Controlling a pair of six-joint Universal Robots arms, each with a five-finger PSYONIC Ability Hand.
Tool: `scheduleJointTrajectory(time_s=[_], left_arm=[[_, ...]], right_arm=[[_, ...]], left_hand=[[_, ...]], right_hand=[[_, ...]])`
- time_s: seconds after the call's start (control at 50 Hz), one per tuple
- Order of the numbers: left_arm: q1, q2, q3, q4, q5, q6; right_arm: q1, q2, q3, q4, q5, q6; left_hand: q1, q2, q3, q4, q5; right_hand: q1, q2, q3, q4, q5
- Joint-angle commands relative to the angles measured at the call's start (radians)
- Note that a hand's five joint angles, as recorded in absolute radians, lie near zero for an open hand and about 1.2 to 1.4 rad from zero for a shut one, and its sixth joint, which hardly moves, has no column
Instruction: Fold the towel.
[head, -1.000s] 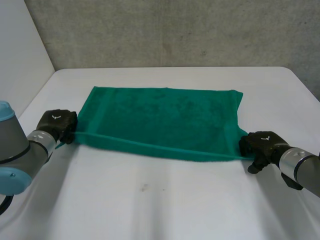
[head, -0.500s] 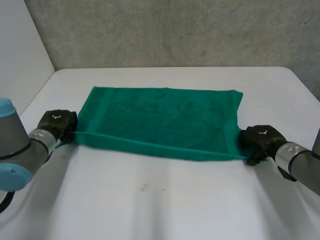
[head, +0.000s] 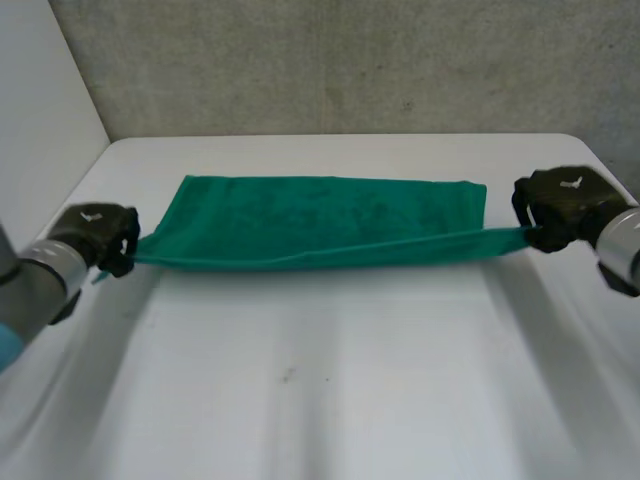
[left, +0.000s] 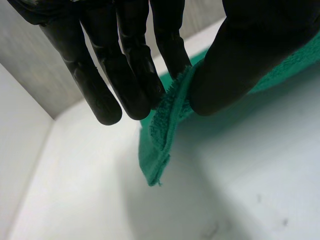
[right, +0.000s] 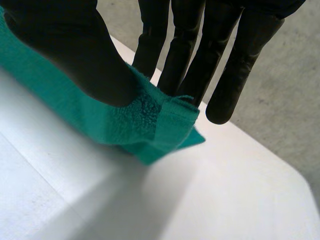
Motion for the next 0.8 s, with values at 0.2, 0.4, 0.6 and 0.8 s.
scheduleJointTrajectory(time_s=[0.2,0.4,0.6,0.8], left_arm=[[0.002,0.407,-0.261,-0.102,0.012,0.253],[-0.022,0.081,-0.15,-0.056,0.001,0.252],[-0.098,-0.211,0.166,0.072,-0.034,0.16],[-0.142,-0.475,0.541,0.131,-0.131,0.157]], right_arm=[[-0.036,-0.213,0.067,0.509,0.094,-0.506],[-0.021,0.049,-0.002,0.285,0.109,-0.423],[0.062,0.347,-0.266,0.08,0.193,-0.318],[0.108,0.547,-0.542,-0.043,0.275,-0.307]], left_hand=[[0.263,0.199,0.205,0.201,0.257],[0.263,0.199,0.205,0.201,0.257],[0.263,0.199,0.205,0.201,0.257],[0.263,0.199,0.205,0.201,0.257]], right_hand=[[0.418,0.224,0.217,0.207,0.245],[0.418,0.224,0.217,0.207,0.245],[0.418,0.224,0.217,0.207,0.245],[0.418,0.224,0.217,0.207,0.245]])
